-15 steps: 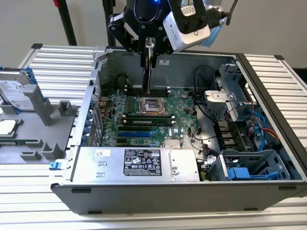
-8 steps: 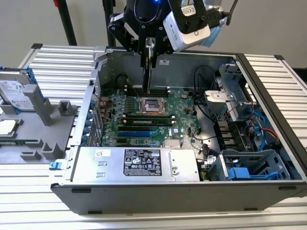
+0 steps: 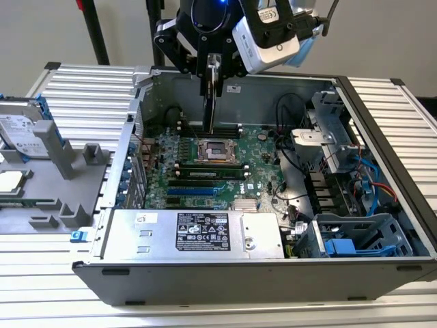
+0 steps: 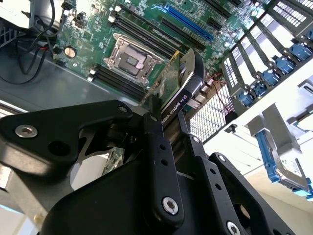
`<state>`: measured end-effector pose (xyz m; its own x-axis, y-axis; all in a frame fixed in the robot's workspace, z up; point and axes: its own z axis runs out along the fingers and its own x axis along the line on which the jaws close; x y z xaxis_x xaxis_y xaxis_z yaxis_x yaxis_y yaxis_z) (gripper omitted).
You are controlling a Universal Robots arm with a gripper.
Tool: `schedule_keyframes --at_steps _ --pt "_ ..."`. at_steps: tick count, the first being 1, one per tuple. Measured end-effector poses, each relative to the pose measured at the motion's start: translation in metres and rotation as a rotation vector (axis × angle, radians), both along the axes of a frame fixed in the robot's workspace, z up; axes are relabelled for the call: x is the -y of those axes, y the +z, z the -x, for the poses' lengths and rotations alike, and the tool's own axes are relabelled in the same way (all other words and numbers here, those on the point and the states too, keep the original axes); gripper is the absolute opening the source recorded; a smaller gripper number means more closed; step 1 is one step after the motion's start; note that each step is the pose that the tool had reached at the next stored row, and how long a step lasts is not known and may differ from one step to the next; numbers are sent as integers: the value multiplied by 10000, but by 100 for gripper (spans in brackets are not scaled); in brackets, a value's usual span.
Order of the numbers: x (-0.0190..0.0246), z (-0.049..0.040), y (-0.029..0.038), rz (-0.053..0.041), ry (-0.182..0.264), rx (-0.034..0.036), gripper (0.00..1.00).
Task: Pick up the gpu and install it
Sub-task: 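Insert the gpu into the slot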
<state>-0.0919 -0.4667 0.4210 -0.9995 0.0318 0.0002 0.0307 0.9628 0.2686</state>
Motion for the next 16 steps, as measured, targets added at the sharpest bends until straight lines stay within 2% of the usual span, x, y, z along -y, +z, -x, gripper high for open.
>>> schedule_keyframes --at_steps 16 --pt "0 -51 0 1 1 -1 0"
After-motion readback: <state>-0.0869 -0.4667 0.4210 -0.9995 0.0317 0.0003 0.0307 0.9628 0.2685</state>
